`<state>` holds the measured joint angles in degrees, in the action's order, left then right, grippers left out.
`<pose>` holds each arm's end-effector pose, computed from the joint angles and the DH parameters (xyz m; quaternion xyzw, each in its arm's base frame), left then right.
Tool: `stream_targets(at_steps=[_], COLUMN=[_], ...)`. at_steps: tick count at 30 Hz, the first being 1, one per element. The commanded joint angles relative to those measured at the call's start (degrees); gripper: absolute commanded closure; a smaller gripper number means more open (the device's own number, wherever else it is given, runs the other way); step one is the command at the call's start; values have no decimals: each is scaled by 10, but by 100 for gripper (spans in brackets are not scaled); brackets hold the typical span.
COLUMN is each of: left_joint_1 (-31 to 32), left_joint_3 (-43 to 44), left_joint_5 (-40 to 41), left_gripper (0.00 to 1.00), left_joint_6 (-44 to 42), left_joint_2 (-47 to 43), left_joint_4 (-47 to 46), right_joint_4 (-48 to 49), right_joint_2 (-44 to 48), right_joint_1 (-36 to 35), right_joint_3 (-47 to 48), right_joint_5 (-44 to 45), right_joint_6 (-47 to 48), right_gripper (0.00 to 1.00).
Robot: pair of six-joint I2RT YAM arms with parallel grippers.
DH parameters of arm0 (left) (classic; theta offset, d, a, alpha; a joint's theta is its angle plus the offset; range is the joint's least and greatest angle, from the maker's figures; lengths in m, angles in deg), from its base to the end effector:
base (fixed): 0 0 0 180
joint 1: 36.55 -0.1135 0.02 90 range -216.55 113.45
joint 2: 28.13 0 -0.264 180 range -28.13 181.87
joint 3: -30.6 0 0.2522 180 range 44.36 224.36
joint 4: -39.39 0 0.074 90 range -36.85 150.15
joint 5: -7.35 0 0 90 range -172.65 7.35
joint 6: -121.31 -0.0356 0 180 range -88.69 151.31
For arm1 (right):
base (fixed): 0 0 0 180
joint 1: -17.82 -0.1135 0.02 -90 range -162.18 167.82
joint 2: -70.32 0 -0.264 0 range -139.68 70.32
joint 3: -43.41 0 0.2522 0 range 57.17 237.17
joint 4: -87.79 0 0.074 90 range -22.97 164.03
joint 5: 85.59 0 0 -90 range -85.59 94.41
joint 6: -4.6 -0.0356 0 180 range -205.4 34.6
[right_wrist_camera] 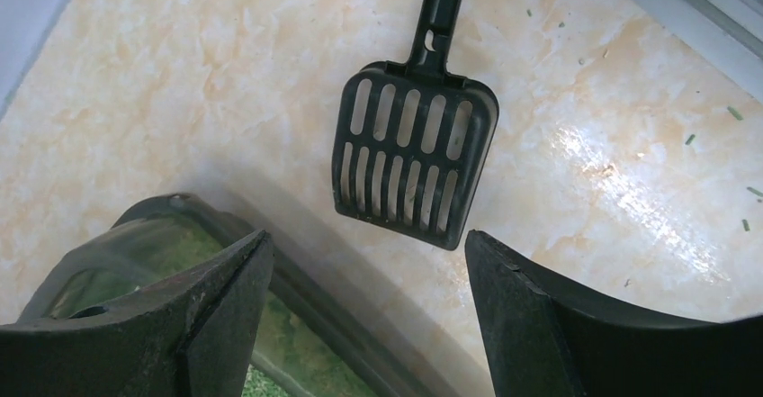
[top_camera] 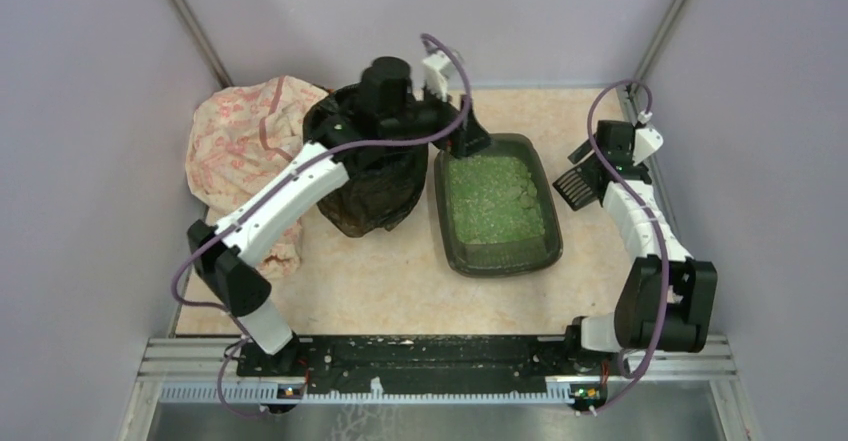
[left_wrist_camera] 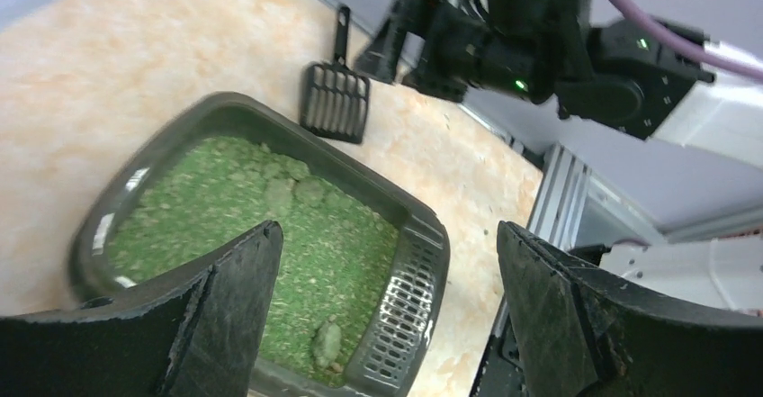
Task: Clean the litter box
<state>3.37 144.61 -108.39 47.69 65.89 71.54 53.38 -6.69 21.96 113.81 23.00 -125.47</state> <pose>0.2809 -0.2552 0.4407 0.2917 0.7140 -0.4417 0.4583 0.2909 -0.0324 0.2710 0.4000 0.8069 -0.0136 0.4345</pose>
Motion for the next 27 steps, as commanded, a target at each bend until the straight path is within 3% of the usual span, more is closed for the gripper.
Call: stream_targets(at_steps=[1,11,21,27], left_joint_1=[70,126,128,128], left_joint_3=[44,-59,-122,-144], left_joint_5=[79,230,147,150], left_gripper=[6,7,10,10], left_joint_6=[-71,-124,-56,-57], left_joint_2=[60,76,138,133], left_joint_4=[28,32,-28,-32], right_joint_4=[42,36,30,21], right_joint_2=[-35,-73,-138,-264], right_joint_1=[4,22,75,110], right_joint_3=[26,51,104,191], right_joint_5=[7,35,46,10], right_joint_6=[-19,-17,6,43], right_gripper=[22,21,21,22])
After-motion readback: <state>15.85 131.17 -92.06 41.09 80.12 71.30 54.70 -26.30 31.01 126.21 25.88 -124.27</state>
